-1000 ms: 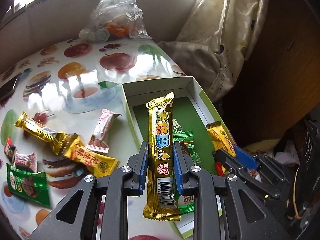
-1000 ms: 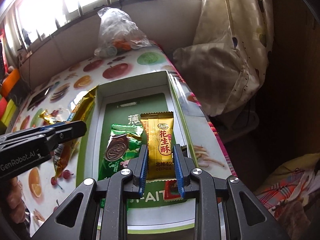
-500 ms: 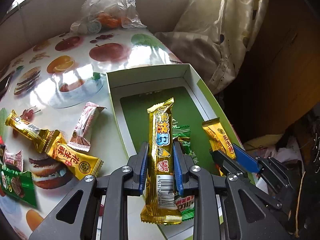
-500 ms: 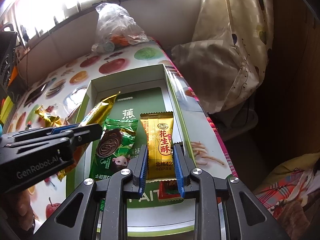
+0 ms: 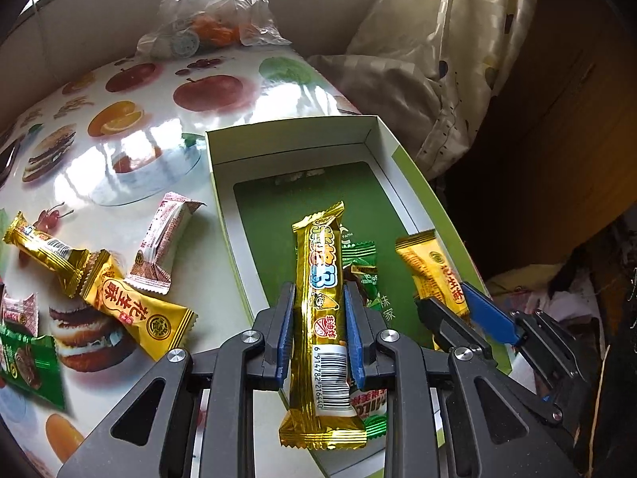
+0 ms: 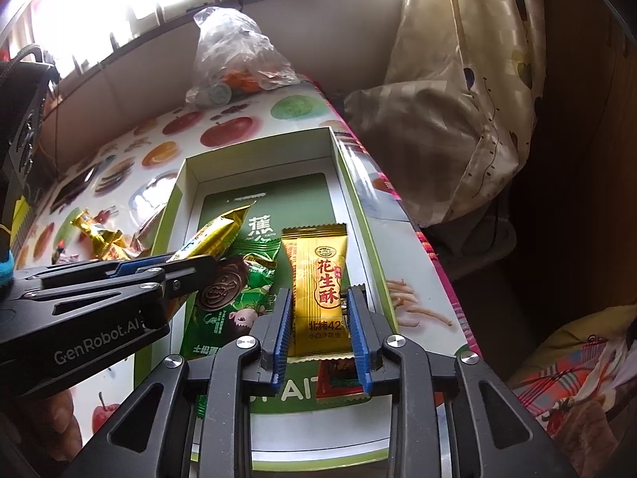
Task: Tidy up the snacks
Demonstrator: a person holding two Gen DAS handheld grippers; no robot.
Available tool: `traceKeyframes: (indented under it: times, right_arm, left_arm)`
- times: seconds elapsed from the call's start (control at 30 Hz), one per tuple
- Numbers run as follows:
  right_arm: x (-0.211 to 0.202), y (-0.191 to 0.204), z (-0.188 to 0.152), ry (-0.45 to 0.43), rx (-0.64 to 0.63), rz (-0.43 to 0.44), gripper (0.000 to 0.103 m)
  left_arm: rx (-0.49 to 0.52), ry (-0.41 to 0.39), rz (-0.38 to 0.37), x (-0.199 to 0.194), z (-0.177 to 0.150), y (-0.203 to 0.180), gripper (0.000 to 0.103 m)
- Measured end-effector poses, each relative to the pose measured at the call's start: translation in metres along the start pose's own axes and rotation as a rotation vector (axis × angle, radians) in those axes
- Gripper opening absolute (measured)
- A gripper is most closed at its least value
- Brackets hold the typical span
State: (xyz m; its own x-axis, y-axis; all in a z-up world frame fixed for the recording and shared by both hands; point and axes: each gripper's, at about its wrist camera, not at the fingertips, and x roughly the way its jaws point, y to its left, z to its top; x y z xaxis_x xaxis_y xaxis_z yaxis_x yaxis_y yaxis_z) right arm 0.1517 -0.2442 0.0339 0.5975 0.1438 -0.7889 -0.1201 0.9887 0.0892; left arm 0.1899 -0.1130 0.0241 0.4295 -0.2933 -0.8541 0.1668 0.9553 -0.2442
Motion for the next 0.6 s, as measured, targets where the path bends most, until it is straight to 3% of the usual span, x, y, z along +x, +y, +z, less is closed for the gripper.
traceKeyframes:
  times: [0.13,0.3,0.6]
  right_arm:
    - [-0.001,0.002,0.0,-0.001,-0.001,0.002,0.032]
    - [-0.003,0.004,0.0,-0.006,0.001,0.007,0.039]
    - [-0.008,0.005,-0.001,-0.017,0.004,-0.012,0.041]
  left_arm:
    - [0.001,0.002,-0.005,-0.001,-0.001,-0.001,0.027]
    - [0.007,-0.004,-0.021,-0.005,-0.002,-0.004,0.038]
    - [0.006,-0.018,0.0,-0.014,-0.005,-0.002,0.04]
